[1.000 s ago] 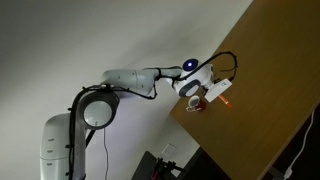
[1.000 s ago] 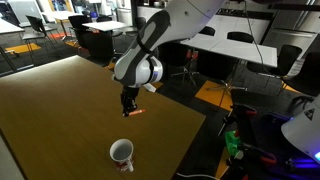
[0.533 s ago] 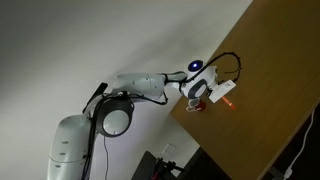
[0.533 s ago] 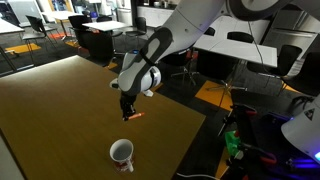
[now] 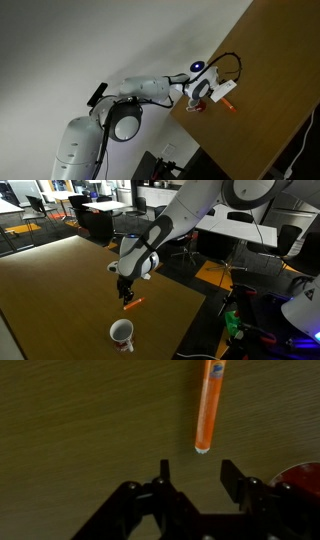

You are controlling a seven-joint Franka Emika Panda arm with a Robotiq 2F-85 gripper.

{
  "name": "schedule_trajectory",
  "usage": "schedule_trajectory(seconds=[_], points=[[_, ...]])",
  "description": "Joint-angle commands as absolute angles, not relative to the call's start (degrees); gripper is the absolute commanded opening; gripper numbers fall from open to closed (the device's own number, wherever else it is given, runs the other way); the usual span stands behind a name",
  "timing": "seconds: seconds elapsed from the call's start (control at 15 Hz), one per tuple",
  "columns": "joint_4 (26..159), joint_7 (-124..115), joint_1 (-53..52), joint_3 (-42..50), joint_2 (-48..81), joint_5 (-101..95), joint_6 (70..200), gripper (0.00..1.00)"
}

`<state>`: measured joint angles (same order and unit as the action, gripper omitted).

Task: Take the orange marker out of the maroon mug

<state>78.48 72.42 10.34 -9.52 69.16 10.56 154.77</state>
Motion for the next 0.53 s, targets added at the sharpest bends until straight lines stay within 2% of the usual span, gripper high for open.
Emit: schedule_trajectory(seconds=[0.0, 0.13, 0.47], points=[[79.4, 69.7, 11.0, -11.0, 67.8, 7.5, 155.1, 0.88], [82.2, 69.3, 10.9, -11.3, 65.6, 6.7, 156.6, 1.00], [91.5, 69.4, 11.8, -12.7, 58.3, 5.7, 161.9, 1.00]])
